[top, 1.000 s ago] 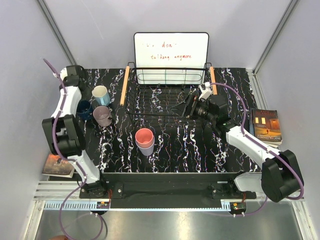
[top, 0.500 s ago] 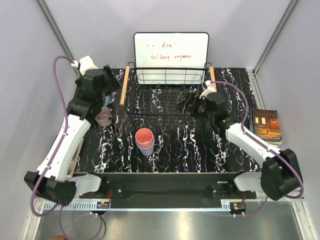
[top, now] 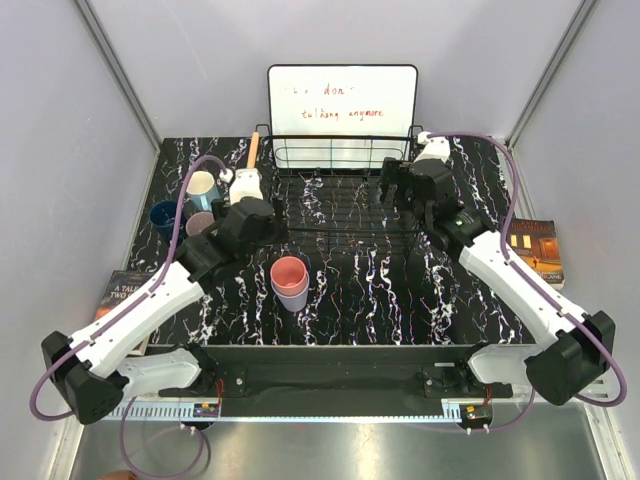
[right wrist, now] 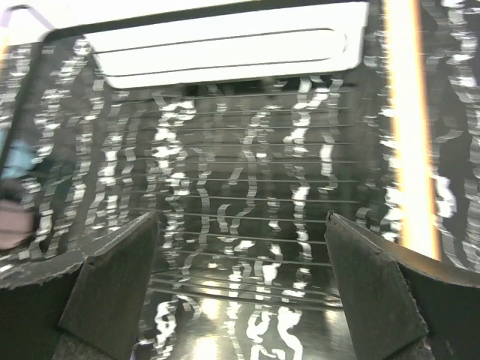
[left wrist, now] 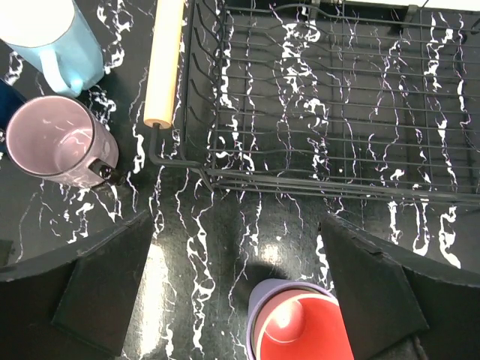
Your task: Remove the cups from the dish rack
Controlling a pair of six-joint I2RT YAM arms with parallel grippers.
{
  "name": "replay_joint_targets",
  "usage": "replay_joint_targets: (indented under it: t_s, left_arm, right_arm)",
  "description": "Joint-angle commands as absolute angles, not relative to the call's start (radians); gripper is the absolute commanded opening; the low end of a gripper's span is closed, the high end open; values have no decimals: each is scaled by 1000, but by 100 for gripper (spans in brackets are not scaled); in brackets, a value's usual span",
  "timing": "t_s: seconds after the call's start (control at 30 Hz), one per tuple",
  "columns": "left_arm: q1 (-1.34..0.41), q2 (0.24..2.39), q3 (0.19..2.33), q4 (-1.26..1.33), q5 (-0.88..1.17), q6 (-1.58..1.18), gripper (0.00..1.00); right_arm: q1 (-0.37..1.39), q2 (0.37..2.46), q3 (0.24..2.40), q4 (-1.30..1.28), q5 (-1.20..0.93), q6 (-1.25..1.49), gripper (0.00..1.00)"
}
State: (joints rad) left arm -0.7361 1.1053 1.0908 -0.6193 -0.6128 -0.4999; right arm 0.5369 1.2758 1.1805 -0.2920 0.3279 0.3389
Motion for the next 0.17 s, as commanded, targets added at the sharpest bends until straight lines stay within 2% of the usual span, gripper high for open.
replay_joint_targets:
  t_s: [0.0, 0.13]
  left_arm:
    - [-741, 1072, 1101, -574, -677, -473, 99]
    - [-741, 1068, 1098, -558, -655, -462, 99]
  right_arm:
    - [545, 1255, 1229, -385, 460, 290, 100]
    - [545, 1253, 1239, -394, 454, 298, 100]
